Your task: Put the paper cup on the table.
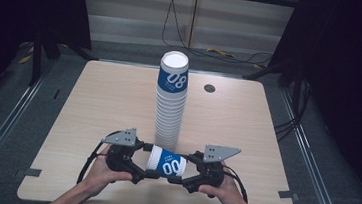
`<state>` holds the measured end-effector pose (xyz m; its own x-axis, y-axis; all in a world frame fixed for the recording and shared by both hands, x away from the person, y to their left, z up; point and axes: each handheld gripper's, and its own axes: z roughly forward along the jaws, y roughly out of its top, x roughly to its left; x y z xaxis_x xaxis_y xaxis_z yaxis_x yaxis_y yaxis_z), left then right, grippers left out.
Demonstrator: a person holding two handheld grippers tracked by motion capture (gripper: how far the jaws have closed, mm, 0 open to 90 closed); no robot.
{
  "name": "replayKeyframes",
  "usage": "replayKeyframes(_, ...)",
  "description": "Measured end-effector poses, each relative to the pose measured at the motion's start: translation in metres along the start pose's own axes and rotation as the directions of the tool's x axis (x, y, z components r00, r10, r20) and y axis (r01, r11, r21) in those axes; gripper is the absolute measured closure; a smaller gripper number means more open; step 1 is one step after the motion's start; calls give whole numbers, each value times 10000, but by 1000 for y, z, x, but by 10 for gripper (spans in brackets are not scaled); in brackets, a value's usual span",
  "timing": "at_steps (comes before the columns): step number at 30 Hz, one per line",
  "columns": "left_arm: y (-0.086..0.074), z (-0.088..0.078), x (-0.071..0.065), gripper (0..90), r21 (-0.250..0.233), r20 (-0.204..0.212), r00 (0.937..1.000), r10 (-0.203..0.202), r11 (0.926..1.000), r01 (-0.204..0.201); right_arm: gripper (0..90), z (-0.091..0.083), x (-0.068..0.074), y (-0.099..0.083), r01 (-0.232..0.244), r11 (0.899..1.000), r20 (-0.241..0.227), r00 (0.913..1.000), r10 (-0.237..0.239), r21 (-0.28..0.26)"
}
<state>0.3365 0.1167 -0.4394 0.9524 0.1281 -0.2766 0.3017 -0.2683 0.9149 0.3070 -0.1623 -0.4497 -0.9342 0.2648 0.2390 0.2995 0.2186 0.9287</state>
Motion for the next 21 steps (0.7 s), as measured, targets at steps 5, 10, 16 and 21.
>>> replayKeyframes(5, -1, -1, 1, 121, -46, 68, 10000, -32, 10000, 33, 283, 2, 0, 0, 19, 10000, -14, 10000, -19, -3)
replayKeyframes(10, -1, -1, -3, 120, -65, 93, 9999, 52, 10000, -52, 283, 3, 4, 0, 308, 9995, -8, 9995, -308, 4)
replayKeyframes(16, 1, -3, -2, 153, 55, 114, 9999, 125, 9999, -126, 285, 4, 3, 0, 190, 9997, -91, 9998, -189, 122)
replayKeyframes(21, 1, -5, -1, 176, -129, 303, 9994, 157, 9998, -153, 273, 4, 1, -1, -39, 9996, -161, 9999, 44, 289)
